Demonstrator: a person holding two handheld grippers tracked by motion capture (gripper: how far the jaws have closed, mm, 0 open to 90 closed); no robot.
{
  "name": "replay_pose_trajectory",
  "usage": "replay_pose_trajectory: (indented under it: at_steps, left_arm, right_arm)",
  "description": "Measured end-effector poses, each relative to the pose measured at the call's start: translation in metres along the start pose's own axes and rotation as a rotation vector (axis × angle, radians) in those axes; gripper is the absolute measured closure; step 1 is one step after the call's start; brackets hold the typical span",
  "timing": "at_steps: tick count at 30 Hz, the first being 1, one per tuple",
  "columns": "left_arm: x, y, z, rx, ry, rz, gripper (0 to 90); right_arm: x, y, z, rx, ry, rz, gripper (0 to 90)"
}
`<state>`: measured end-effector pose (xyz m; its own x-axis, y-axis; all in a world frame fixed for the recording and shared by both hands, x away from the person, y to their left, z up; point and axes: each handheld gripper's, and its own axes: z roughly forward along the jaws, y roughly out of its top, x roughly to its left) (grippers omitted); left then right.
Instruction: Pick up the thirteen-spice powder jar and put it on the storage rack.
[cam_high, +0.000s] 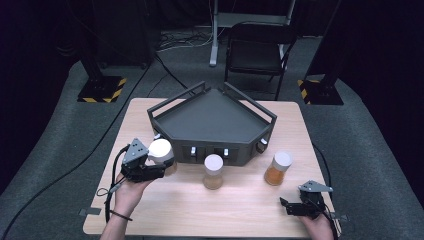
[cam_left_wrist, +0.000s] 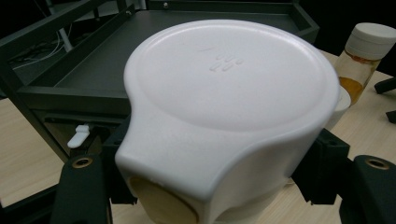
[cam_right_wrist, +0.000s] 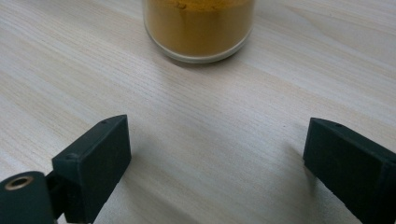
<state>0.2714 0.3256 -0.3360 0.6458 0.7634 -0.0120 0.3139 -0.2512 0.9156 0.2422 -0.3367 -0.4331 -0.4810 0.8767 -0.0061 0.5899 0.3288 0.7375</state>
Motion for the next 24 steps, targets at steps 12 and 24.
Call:
replay_pose_trajectory:
  at_steps: [12, 24]
  left_arm:
    - [0.002, 0.016, 0.001, -0.007, 0.017, 0.002, 30.1]
    - [0.009, 0.026, 0.004, -0.009, 0.027, -0.011, 30.1]
  right_arm:
    - [0.000, 0.000, 0.000, 0.000, 0.000, 0.000, 6.6]
    - [0.000, 0.000, 0.000, 0.000, 0.000, 0.000, 6.6]
